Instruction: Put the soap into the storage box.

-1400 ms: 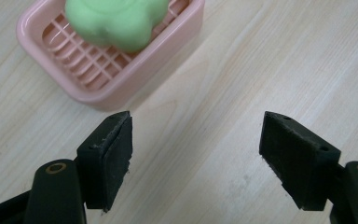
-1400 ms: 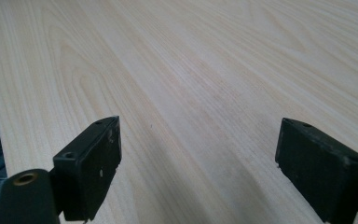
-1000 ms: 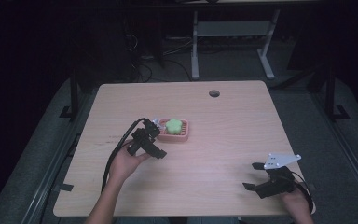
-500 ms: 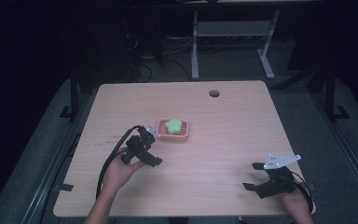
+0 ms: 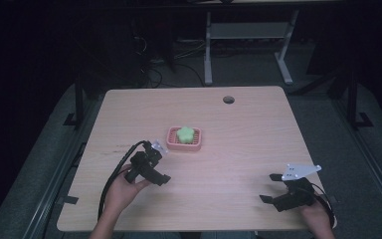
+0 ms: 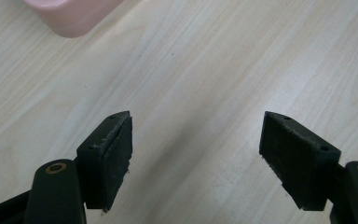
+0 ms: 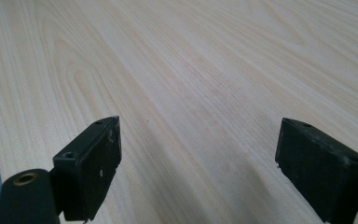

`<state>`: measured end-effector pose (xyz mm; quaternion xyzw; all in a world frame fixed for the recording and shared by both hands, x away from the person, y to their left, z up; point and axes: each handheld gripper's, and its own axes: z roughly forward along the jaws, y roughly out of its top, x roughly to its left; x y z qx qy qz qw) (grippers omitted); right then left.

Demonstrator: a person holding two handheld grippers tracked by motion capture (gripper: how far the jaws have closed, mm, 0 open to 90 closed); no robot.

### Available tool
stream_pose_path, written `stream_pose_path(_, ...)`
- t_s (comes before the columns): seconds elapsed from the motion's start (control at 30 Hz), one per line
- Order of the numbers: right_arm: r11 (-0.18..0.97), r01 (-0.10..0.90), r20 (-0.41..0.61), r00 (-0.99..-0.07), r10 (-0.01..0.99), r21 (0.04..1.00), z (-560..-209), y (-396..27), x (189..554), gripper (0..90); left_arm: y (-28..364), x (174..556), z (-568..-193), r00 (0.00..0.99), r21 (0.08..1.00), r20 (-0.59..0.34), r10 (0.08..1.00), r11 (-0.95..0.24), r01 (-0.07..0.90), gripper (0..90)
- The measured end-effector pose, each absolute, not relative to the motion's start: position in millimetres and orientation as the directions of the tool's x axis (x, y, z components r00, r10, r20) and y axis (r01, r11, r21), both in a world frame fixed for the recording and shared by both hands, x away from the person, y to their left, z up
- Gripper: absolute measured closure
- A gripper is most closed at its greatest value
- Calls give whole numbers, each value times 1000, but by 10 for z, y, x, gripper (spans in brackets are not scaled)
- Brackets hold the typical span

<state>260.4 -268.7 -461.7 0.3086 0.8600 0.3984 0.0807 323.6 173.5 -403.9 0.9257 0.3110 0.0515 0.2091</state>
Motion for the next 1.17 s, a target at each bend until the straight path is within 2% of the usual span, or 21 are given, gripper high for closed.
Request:
stream_pose_path(0.83, 497, 477, 101, -787, 608, 725, -4649, -2691, 2616, 138, 1984, 2941, -4136, 800, 460, -51, 597, -697, 550, 251)
stream_pose_path(0.97, 510, 467, 87, -793, 604, 722, -4648, -2680, 2619, 138, 2113, 2845, -4234, 778, 520, -57, 626, -646, 558, 251)
stream_pose_path(1.17, 510, 475, 92, -790, 607, 717, -4651, -2659, 2619, 138, 2209, 2739, -4297, 761, 541, -45, 648, -624, 564, 251)
